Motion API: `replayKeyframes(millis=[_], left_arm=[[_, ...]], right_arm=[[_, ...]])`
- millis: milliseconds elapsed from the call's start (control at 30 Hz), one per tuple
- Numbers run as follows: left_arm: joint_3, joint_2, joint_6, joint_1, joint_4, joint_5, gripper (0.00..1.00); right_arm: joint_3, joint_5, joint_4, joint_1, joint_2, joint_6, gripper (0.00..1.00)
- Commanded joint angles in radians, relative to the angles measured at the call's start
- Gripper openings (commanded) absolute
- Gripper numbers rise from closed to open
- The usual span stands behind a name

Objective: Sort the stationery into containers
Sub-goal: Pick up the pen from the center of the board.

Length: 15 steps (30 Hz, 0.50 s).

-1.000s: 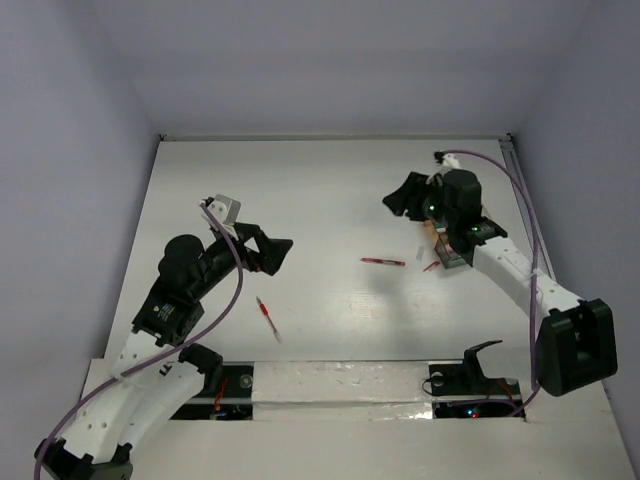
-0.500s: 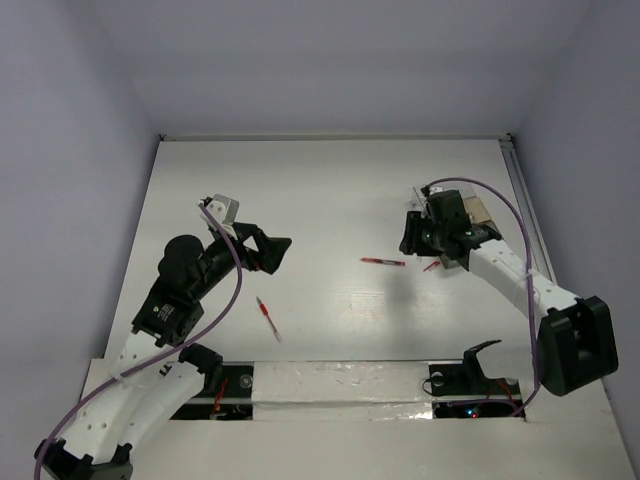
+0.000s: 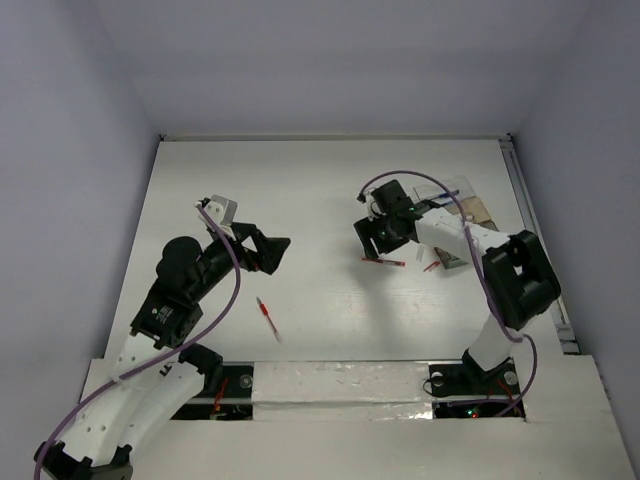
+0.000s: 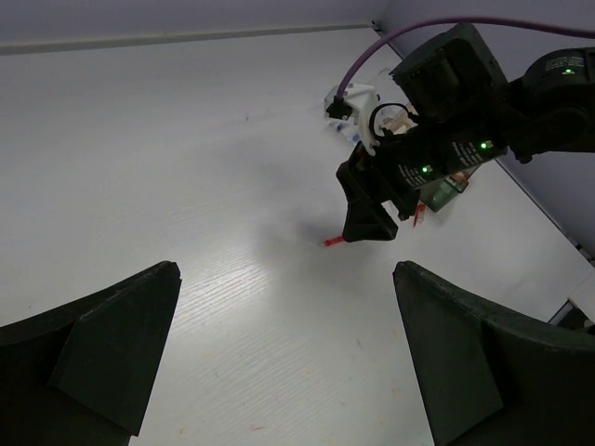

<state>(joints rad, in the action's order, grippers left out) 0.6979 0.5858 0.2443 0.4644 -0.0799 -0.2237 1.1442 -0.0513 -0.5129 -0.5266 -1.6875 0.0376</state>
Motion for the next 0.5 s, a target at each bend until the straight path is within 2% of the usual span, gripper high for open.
replayKeyframes(millis=[0,300,400,433,467], left_arm=[[0.023,-0.007,0.000,0.003,0.020,0.007,0.99],[0.023,0.000,-0.002,0.003,0.019,0.012,0.99],[0.023,0.000,-0.002,0.003,0.019,0.012,0.99],[0.023,0.000,-0.002,0.003,0.020,0.011,0.99],[0.023,0.000,-0.002,0.003,0.017,0.014,0.99]], right_arm=[[0.072,0.019,-0.071,-0.010,-0.061,-0.125,0.69],[0.129,-0.036,-0.116,-0.038,-0.219,-0.197,0.68],[0.135,-0.068,-0.102,-0.047,-0.254,-0.183,0.54],[0.135,-0.074,-0.092,-0.047,-0.264,-0.170,0.35],[0.134,-0.087,-0.084,-0.047,-0.270,-0.162,0.23]])
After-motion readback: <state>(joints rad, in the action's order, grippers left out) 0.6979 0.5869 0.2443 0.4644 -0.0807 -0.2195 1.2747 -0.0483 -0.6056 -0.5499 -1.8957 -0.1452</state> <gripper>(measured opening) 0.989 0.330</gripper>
